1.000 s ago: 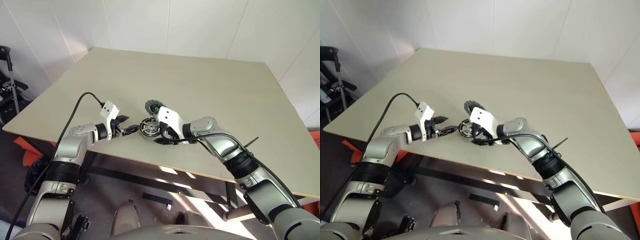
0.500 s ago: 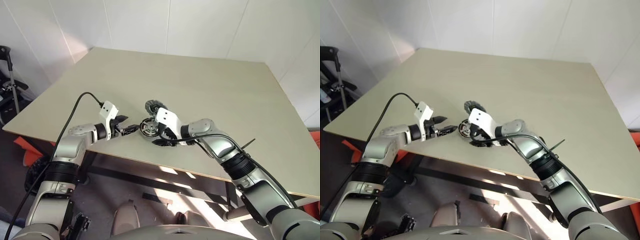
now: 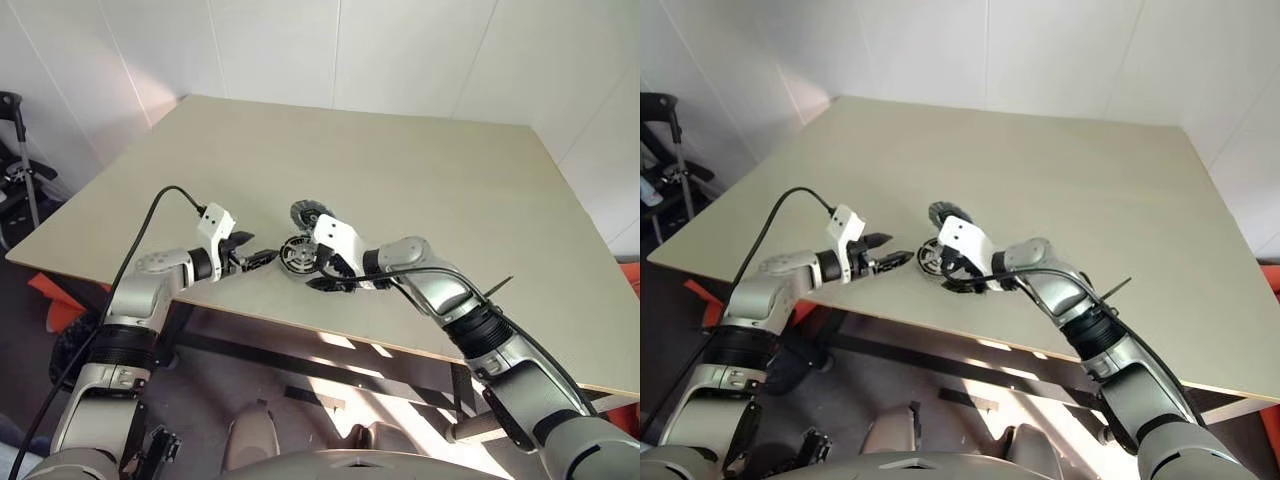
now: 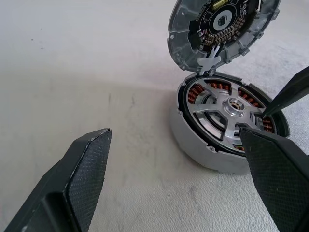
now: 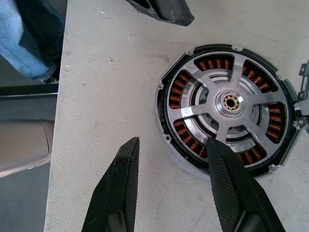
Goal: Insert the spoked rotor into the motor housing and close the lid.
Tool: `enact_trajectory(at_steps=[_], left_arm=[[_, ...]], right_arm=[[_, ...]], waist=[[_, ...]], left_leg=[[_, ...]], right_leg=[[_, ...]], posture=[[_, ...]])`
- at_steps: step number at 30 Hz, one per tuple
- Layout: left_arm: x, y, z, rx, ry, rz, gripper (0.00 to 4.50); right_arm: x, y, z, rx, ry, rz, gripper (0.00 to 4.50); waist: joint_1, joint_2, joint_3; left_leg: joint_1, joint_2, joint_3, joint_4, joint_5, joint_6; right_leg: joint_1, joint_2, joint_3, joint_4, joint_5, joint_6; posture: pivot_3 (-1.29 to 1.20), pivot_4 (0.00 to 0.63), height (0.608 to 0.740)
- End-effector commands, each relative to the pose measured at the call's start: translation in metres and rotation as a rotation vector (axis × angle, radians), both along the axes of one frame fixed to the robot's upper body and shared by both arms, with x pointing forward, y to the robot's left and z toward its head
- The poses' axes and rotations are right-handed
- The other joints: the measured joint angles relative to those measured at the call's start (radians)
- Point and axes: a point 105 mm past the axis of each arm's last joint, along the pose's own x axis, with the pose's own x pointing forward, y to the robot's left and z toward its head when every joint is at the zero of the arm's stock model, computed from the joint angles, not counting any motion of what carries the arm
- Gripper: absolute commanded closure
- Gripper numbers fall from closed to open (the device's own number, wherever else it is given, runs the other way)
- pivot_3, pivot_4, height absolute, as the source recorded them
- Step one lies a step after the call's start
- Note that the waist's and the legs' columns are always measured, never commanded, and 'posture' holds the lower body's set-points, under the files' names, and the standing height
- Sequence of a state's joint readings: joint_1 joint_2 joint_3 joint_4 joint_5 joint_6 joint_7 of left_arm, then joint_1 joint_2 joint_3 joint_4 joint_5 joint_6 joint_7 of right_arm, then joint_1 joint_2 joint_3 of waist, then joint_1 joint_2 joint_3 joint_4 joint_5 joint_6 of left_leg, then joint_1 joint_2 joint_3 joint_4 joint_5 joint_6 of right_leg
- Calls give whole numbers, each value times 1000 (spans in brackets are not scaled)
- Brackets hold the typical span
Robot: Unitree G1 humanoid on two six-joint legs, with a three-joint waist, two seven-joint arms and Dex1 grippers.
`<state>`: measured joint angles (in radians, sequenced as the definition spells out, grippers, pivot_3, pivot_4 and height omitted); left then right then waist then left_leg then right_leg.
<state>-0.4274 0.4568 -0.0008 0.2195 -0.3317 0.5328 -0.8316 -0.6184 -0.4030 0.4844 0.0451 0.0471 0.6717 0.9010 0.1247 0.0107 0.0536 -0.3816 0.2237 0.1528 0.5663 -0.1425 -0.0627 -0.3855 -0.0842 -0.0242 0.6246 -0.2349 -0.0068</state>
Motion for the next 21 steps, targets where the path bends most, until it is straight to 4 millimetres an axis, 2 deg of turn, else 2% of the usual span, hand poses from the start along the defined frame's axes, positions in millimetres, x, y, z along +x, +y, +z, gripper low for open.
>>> enact_trajectory(at_steps=[1, 6, 14, 21], left_arm=[[3, -1, 16, -25, -60, 8, 0], [4, 2, 16, -28, -59, 21, 0], [4, 6, 17, -29, -60, 35, 0], [2, 5, 17, -26, -60, 32, 0]], right_arm=[[5, 0, 16, -33, -29, -1, 2067], [5, -4, 14, -68, -2, 11, 2067], [5, 4, 11, -68, 2, 21, 2067], [16, 8, 17, -52, -31, 5, 2067]], waist=[[0, 0, 0], [0, 0, 0], [-1, 0, 0], [-2, 0, 0]], left_leg=[[0, 0, 0, 0, 0, 0], [0, 0, 0, 0, 0, 0], [0, 0, 0, 0, 0, 0], [1, 0, 0, 0, 0, 0]], right_leg=[[0, 0, 0, 0, 0, 0], [0, 0, 0, 0, 0, 0], [0, 0, 0, 0, 0, 0], [0, 0, 0, 1, 0, 0]], posture=[[0, 0, 740], [0, 0, 740], [0, 0, 740], [0, 0, 740]])
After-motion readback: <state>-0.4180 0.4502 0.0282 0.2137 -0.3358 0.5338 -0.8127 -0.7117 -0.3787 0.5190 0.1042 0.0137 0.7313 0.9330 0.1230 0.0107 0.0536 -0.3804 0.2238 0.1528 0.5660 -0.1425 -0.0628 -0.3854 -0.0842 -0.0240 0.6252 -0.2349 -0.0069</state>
